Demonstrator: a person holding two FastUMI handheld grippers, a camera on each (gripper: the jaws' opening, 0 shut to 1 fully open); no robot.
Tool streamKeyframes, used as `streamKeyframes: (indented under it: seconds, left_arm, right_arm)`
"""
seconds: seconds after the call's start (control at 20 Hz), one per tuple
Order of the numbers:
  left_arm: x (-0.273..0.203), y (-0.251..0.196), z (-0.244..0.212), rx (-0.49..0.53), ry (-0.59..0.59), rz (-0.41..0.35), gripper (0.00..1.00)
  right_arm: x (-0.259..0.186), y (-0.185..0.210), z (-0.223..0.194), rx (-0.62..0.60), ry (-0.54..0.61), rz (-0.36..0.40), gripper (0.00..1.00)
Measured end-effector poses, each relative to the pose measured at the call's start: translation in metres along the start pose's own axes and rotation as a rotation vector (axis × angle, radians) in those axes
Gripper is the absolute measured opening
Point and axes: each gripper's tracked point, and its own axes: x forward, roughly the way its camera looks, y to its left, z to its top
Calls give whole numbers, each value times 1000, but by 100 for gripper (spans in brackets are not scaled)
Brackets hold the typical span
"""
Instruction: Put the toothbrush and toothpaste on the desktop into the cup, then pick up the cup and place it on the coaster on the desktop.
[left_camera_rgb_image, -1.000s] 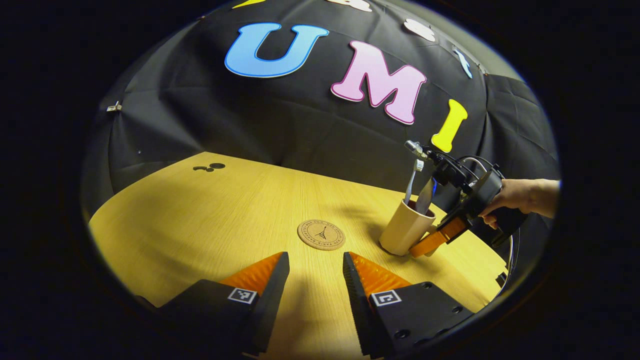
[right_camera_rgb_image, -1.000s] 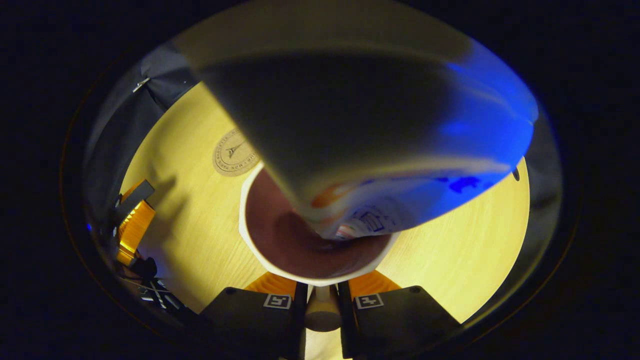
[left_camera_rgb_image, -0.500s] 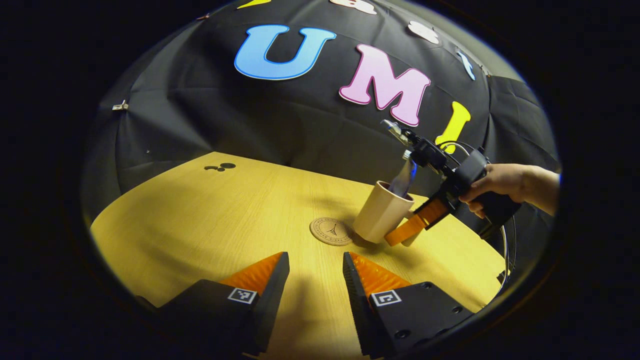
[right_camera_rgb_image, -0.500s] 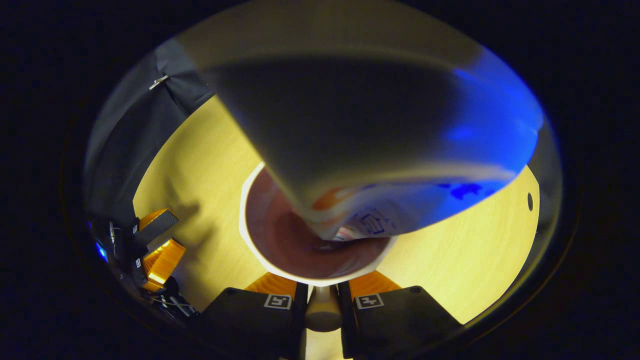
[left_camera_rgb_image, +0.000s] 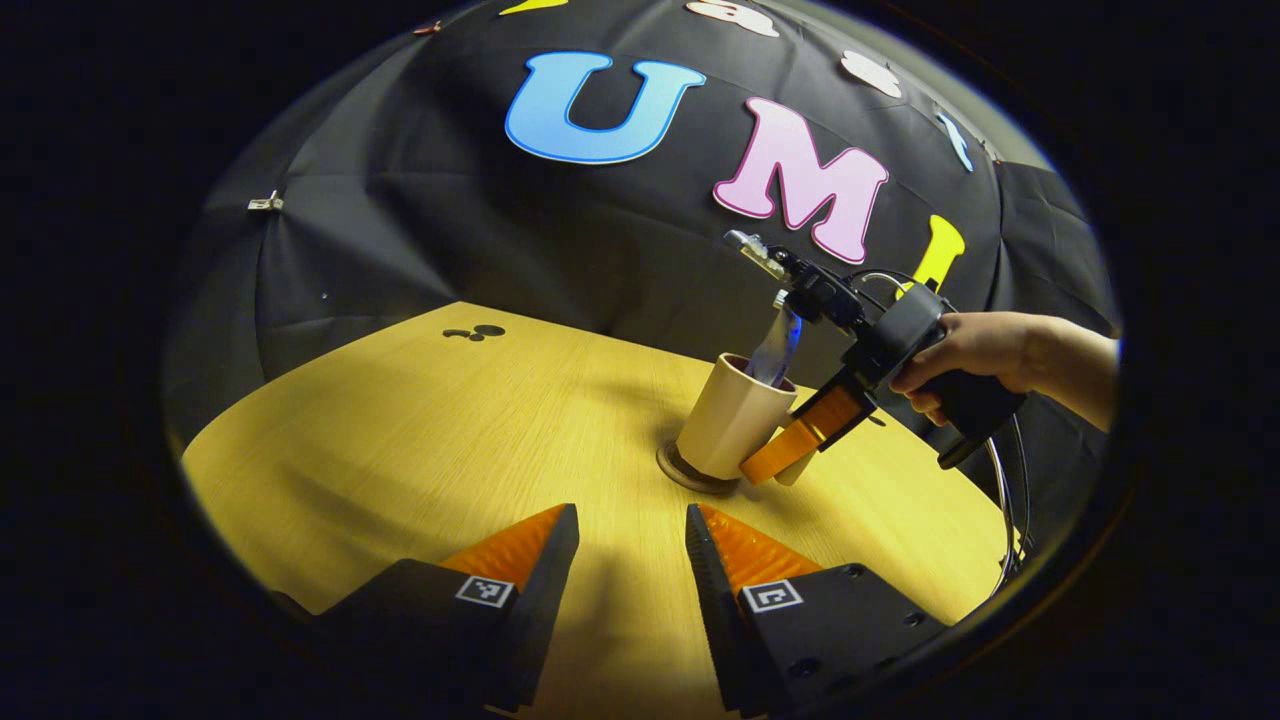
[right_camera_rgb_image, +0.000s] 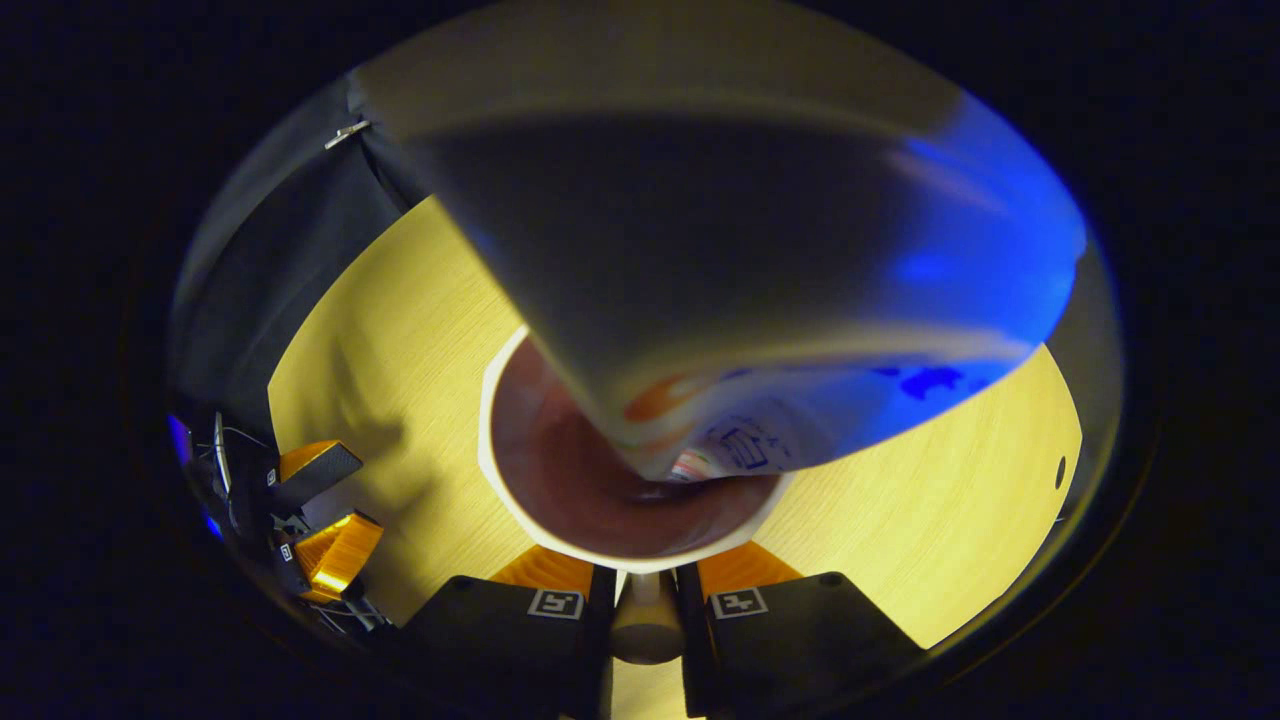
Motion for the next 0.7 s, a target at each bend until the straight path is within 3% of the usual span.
streamKeyframes:
  seconds: [0.5,0.55,0.6,0.7]
  left_arm:
    - [5,10,-2,-16,3,17,69]
    - [4,10,-2,-17,2,18,68]
    - [4,10,-2,-17,1,20,69]
    - [2,11,-1,-16,4,23,69]
  right_arm:
    - [8,-3,1,-35,45,-23,31]
    - [8,-4,1,-35,45,-26,27]
    - [8,-4,0,-36,47,-29,31]
    - [9,-5,-1,-33,49,-33,31]
